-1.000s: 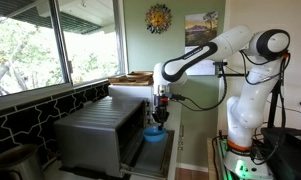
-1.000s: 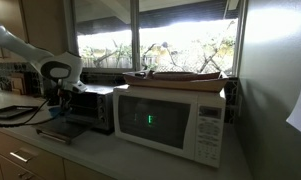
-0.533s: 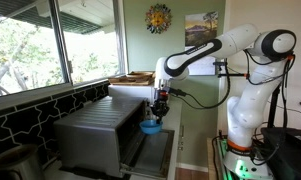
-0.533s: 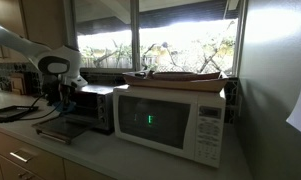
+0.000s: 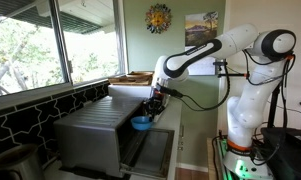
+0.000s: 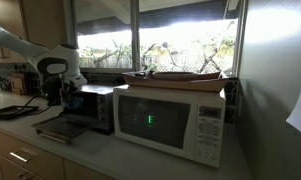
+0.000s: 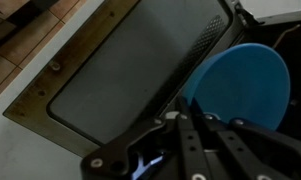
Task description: Take the blue bowl out of the oven and flip it over then put it back in the oven
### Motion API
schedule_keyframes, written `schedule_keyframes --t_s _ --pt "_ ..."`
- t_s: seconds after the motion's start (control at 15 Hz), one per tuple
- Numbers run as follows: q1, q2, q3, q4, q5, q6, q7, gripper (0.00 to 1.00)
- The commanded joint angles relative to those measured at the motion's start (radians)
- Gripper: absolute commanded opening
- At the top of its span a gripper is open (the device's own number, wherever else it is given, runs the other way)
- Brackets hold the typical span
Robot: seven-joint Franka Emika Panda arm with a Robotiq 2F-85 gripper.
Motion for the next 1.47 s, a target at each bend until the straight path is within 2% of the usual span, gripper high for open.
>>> schedule_keyframes --t_s 0.0,0.67,1.4 --pt "-0.011 0.013 0.036 -0.005 -0.020 0.076 0.092 0.01" --pt "0.007 0.070 0.040 -0.022 -0.001 0.218 0.192 0.01" --pt "0.045 0.124 0.029 -0.015 0.066 0.322 0.214 0.01"
